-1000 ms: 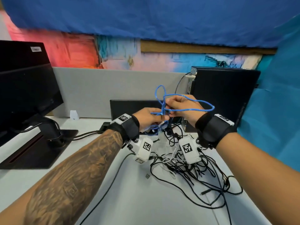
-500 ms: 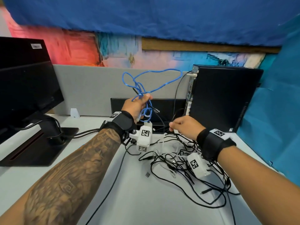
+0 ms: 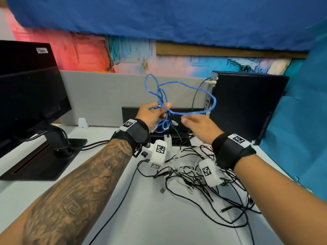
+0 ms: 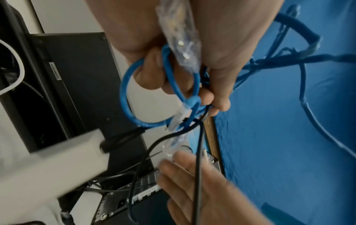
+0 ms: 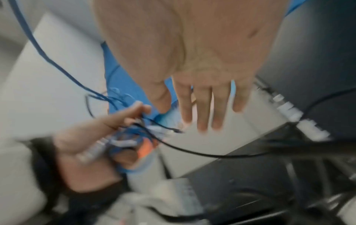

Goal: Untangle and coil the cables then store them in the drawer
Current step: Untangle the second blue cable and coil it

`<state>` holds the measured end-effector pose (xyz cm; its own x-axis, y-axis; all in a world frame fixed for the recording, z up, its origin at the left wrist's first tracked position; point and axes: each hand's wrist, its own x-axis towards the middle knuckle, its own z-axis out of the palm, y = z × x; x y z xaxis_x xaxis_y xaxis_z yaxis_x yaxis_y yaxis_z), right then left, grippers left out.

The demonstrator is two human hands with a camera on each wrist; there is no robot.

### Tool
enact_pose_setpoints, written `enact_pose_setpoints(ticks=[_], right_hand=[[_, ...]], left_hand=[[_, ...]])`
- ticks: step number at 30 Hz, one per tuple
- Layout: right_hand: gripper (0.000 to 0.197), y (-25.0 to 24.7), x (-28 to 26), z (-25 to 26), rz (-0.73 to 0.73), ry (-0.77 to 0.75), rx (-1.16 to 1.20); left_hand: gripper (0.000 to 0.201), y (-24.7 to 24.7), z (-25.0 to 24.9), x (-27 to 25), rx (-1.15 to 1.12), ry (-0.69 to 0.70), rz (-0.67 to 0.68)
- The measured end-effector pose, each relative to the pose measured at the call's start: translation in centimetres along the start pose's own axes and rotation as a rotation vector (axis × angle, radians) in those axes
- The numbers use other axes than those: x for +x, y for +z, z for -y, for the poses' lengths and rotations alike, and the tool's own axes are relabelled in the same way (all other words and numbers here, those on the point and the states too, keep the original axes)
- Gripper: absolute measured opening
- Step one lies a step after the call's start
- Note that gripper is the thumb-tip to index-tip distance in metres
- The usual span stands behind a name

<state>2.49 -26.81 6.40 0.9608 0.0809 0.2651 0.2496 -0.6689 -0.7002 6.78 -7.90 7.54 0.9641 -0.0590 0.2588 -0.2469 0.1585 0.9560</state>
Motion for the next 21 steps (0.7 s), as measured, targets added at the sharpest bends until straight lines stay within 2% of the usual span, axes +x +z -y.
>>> enact_pose_setpoints(ticks=[2,7,9,12,15,19,21], right_hand=[[0.029,0.8,-0.7,1.6,0.148,0.022,0.041],[0.039,2.5,-0.9,0.9,0.217,0.114,0.189],[0.031,2.9,-1.0,1.0,0.250,0.109,0.278],[0.023,3.0,-1.1,1.2,0.253,0.103,0.420],[0.026,3.1,-1.4,1.4,0.257,0.169,0.482],[0.051,2.9,-1.1,1.7,0.188,0.197,0.613],[0.041,2.8,-1.2,1.8,0.197,0.187,0.639]], left_hand=[[0.020,0.3,0.2,-0.3,0.026,0.009,0.019],[0.007,-0.4,0.0,-0.3,0.040,-0.006,-0.032],[0.012,-0.5,0.1,-0.3,0.024,-0.019,-0.021],[0.023,-0.4,-0.2,-0.5,0.020,-0.011,-0.018],[0.029,-0.6,-0.3,-0.4,0.002,-0.042,-0.006],[0.013,-0.4,0.0,-0.4,0.073,-0.030,0.003],[0.010,-0.5,0.2,-0.3,0.064,-0.020,0.008]])
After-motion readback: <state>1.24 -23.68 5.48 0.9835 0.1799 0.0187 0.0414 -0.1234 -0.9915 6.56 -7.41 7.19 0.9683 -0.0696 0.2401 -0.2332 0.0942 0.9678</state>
